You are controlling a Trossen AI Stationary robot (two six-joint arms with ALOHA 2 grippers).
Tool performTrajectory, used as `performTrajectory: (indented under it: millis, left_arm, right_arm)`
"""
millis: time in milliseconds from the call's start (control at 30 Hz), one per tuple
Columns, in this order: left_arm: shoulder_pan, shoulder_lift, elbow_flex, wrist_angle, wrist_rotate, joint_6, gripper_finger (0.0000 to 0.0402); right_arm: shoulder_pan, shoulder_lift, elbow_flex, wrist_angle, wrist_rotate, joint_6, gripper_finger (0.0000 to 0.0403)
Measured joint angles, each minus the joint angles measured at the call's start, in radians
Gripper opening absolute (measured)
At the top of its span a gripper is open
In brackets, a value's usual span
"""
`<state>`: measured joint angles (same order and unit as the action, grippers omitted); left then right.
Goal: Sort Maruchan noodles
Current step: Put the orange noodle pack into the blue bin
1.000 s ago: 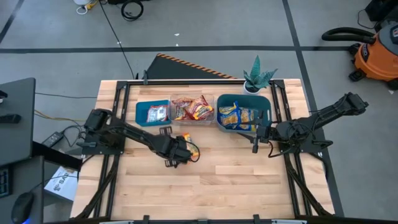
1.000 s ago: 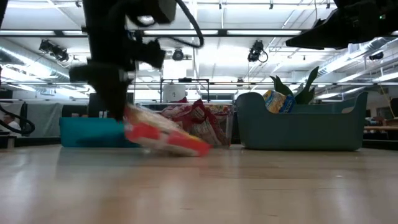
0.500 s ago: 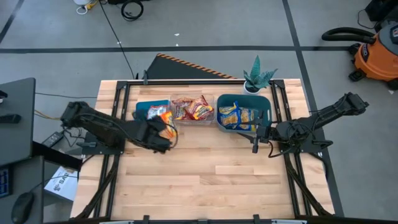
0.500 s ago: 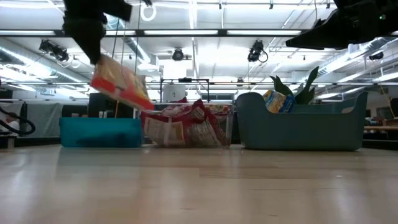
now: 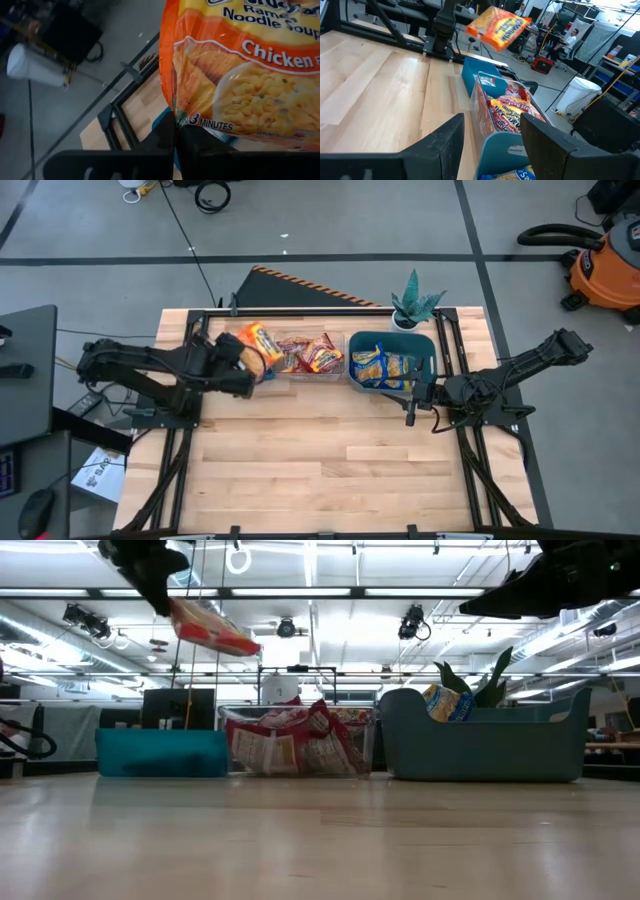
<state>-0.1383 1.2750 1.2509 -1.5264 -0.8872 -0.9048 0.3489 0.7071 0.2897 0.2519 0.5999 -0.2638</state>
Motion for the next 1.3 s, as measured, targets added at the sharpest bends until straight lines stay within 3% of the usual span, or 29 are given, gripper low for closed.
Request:
performTrajectory:
  millis: [133,333,733,867,1033,1300]
  left_arm:
    - [0.065,-0.002,-0.039,-0.015,-0.003,-0.031,0.0010]
    - [0.167,-0.022,-0.221,0.012,0.017,-0.055,0.0010]
    - [0.338,-0.065,-0.527,0.365,0.084,-0.023,0.0012]
    - [0.351,-0.065,-0.534,0.381,0.124,-0.021,0.0030]
    - [0.351,-0.065,-0.519,0.372,0.139,0.018,0.0081]
    - [0.348,-0.065,-0.421,0.336,0.212,0.150,0.0153]
  right_arm:
    - [0.000,0.000,0.000,0.000,0.000,0.000,0.0199]
    - [0.000,0.000,0.000,-0.007,-0.002,0.002,0.0199]
    - [0.000,0.000,0.000,0.000,-0.001,-0.001,0.0199]
    - [0.000,0.000,0.000,0.000,-0.001,-0.001,0.0199]
    - [0.000,0.000,0.000,0.000,-0.001,-0.001,0.0199]
    - [0.000,0.000,0.000,-0.008,0.000,-0.001,0.0199]
